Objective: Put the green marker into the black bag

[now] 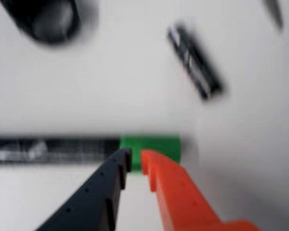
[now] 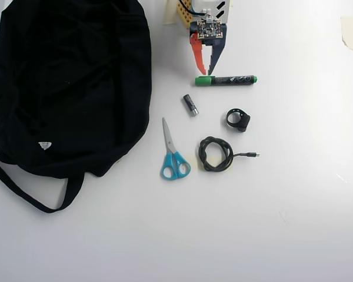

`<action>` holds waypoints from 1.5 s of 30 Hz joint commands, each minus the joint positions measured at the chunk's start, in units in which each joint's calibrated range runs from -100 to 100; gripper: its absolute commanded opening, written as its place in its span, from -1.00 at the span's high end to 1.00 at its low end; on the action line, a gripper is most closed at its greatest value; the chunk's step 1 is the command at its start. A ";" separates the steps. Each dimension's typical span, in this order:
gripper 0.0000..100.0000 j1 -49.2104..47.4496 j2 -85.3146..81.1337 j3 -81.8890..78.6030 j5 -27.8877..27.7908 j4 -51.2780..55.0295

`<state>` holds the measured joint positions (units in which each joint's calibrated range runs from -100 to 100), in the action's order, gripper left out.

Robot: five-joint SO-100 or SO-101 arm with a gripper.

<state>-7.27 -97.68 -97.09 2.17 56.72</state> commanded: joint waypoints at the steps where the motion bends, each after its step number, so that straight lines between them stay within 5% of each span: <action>1: 0.95 -0.43 6.47 6.26 -0.13 -14.17; 12: 0.95 -3.42 29.29 20.72 -0.23 -38.72; 45: 0.95 0.47 93.77 92.69 -0.76 -47.93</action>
<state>-7.94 -5.27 -9.91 1.68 9.92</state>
